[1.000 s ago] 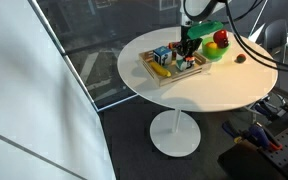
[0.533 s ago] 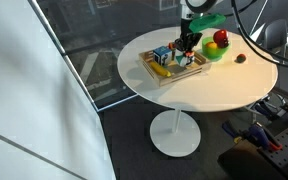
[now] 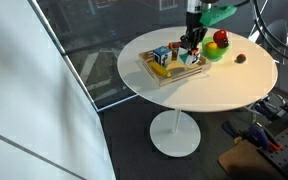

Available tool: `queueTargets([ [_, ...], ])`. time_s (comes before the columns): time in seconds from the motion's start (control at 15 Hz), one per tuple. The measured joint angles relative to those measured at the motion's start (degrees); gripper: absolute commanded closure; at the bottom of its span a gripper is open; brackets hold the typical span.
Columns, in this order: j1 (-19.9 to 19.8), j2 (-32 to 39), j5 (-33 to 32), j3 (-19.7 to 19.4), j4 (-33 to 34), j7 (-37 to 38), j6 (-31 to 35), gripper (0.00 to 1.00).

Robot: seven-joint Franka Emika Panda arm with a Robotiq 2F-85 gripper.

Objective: Put the banana on the tray, remove the black and white dice from the tray, put it on the table and then put the plum plush toy on the table

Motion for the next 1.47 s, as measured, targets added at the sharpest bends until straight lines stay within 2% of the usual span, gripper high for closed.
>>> queueTargets([
  [0.67, -0.52, -7.58, 0.48, 2.79, -10.45, -10.98, -0.02, 0.92],
  [1.47, -0.35, -9.77, 1.86, 5.67, -16.11, -20.82, -0.40, 0.92],
])
